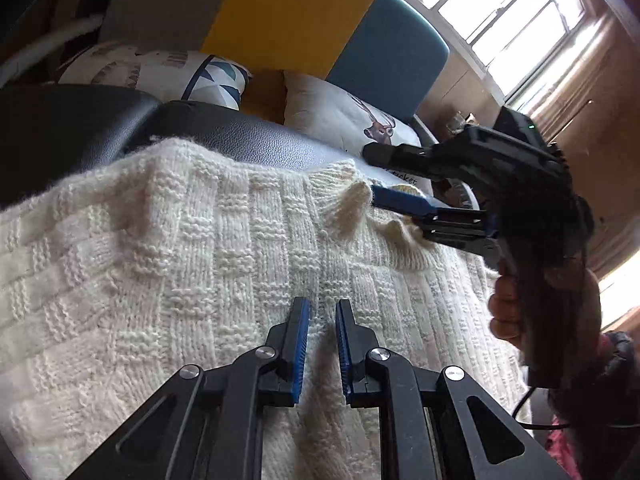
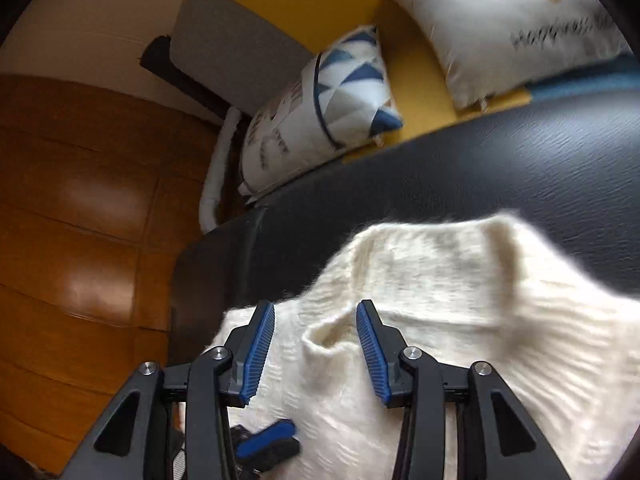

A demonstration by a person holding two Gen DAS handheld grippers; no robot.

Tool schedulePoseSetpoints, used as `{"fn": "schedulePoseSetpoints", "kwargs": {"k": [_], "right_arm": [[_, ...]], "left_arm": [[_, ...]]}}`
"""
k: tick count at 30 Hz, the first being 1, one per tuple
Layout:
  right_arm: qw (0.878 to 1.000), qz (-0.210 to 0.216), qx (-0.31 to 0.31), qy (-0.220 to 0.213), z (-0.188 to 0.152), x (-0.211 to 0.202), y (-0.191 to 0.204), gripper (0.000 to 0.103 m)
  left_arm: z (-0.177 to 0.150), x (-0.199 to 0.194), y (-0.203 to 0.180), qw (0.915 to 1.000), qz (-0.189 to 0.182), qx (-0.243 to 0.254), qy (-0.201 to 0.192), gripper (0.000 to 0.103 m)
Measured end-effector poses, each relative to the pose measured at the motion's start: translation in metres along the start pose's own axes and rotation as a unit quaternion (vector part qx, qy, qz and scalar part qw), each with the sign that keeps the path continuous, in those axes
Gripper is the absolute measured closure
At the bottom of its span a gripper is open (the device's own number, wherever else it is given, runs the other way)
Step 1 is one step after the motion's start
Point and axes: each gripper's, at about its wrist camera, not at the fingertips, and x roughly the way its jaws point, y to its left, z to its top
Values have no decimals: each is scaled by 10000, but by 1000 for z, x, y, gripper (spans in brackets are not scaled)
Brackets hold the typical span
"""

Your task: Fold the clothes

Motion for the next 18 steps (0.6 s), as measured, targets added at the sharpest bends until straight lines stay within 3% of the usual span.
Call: {"fn": "schedulePoseSetpoints", "kwargs": {"k": [4, 5, 7, 8, 13, 18], "right_arm": [[9970, 773, 104, -4, 12, 20, 6, 57], [9976, 693, 20, -49, 16, 25, 8, 57], [9999, 142, 26, 8, 21, 40, 2, 58], [10000, 57, 27, 37, 23, 44, -2, 66], [9997, -187, -137, -34, 27, 36, -1, 66], [9980, -453, -395, -194, 18, 4, 12, 59]], "left_arm": [[1, 2, -2, 10000, -18, 13, -13, 88], [1, 2, -3, 10000, -2, 39, -16, 88], [1, 3, -2, 10000, -47, 11, -20, 88], [1, 3, 0, 10000, -88, -26, -21, 88], [2, 5, 2, 9999, -133, -67, -31, 89], [2, 6, 0, 10000, -79, -15, -42, 89]]}}
